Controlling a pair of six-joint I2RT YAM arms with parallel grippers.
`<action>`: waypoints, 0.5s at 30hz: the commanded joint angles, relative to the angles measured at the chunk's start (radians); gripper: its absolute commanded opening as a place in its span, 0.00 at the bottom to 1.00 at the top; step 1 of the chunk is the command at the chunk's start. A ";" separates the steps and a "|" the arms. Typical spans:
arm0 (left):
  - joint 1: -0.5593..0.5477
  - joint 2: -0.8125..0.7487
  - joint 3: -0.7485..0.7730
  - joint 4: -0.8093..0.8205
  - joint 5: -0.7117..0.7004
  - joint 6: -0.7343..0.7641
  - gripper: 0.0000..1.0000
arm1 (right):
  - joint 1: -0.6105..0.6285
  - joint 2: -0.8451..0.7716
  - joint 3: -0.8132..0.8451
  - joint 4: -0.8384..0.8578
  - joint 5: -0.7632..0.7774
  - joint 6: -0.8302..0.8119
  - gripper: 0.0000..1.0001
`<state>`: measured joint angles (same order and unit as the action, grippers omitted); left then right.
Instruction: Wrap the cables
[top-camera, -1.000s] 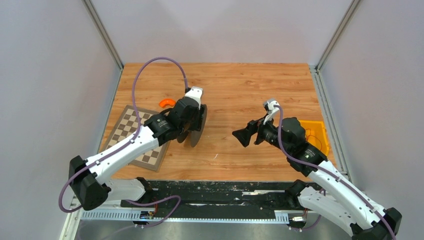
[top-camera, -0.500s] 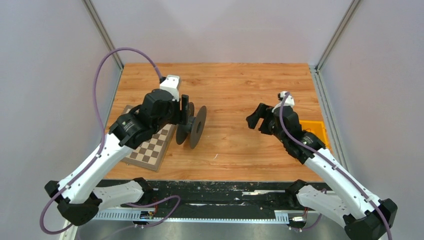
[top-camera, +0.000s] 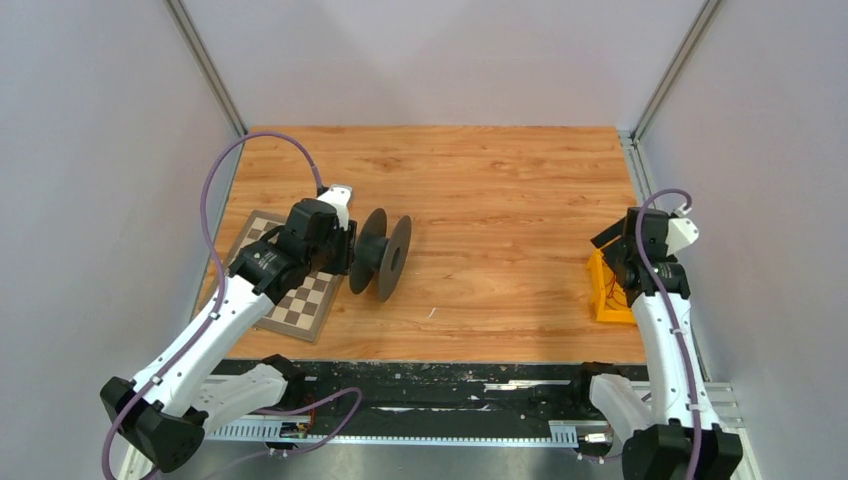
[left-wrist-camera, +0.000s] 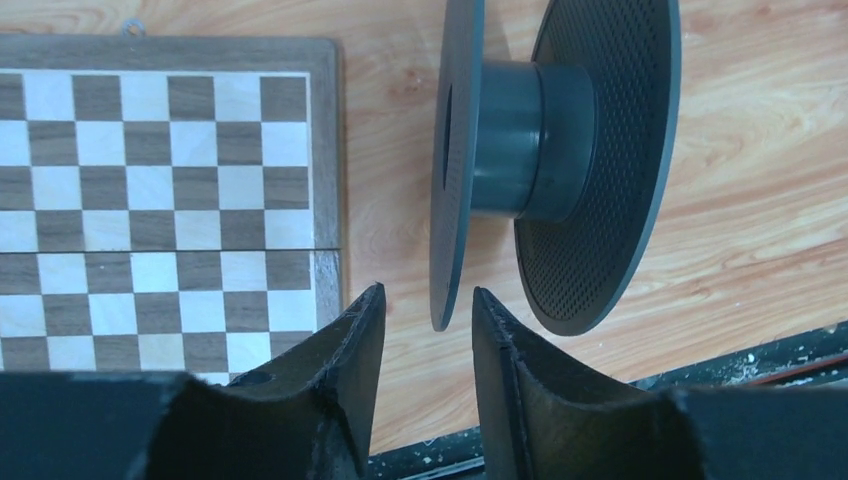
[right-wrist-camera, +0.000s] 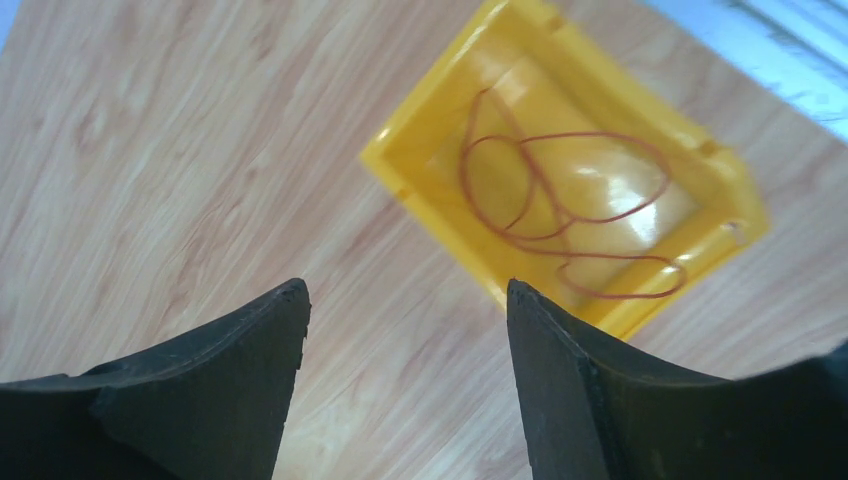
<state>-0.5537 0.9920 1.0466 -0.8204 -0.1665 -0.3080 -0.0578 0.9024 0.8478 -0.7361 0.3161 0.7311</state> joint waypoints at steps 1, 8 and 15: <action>0.008 0.004 -0.043 0.103 0.042 0.060 0.42 | -0.154 0.046 -0.015 -0.008 0.036 -0.029 0.65; 0.010 0.031 -0.060 0.131 0.080 0.090 0.30 | -0.267 0.117 -0.055 0.084 0.028 -0.070 0.64; 0.011 0.030 -0.078 0.152 0.115 0.113 0.11 | -0.305 0.158 -0.092 0.120 0.043 -0.063 0.60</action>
<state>-0.5480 1.0283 0.9691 -0.7124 -0.0837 -0.2249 -0.3397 1.0374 0.7803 -0.6819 0.3389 0.6827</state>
